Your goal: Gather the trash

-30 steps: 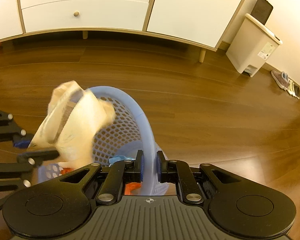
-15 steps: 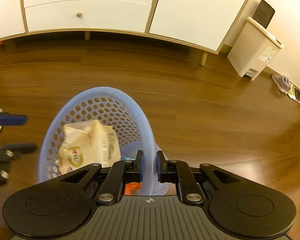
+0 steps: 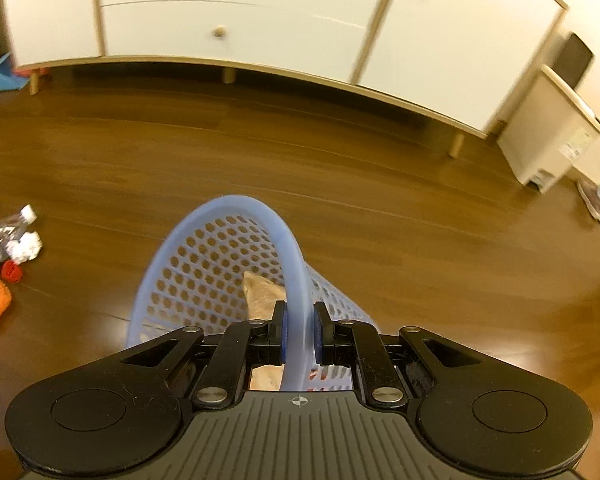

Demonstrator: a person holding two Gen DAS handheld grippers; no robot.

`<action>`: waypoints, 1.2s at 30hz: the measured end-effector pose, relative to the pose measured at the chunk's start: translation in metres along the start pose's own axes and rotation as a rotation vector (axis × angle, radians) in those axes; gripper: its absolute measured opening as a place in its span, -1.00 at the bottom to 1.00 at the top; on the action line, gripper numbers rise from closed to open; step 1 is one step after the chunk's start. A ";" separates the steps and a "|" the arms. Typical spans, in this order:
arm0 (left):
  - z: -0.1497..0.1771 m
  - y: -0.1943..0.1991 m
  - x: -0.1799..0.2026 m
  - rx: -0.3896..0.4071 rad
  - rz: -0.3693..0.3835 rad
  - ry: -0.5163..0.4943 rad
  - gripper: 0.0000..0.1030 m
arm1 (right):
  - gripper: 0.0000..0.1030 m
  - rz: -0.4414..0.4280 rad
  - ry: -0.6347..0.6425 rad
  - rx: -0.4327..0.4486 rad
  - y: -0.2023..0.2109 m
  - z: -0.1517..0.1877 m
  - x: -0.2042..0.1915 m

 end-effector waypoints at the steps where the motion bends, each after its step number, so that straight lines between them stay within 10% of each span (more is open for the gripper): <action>1: 0.004 0.006 -0.007 0.001 -0.014 0.017 -0.33 | -0.83 -0.006 0.008 0.002 0.001 -0.002 -0.006; 19: 0.050 0.071 -0.089 0.018 -0.167 0.215 -0.33 | -0.84 -0.428 -0.258 0.046 -0.013 -0.064 -0.078; 28: 0.095 0.100 -0.112 -0.008 -0.209 0.280 -0.31 | -0.83 -0.175 -0.148 -0.071 -0.076 -0.014 -0.022; 36: 0.111 0.105 -0.104 -0.046 -0.217 0.269 -0.25 | -0.79 -0.120 -0.100 0.009 -0.067 -0.011 0.009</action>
Point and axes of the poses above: each gripper's, at about its wrist camera, not at the fingertips, and y roughly against the way its jaws point, x to its right, z to its underside, the point moved 10 cm from there along -y, roughly the way its jaws point, and after that the axes turned 15 degrees about z, right-handed, at the moved point
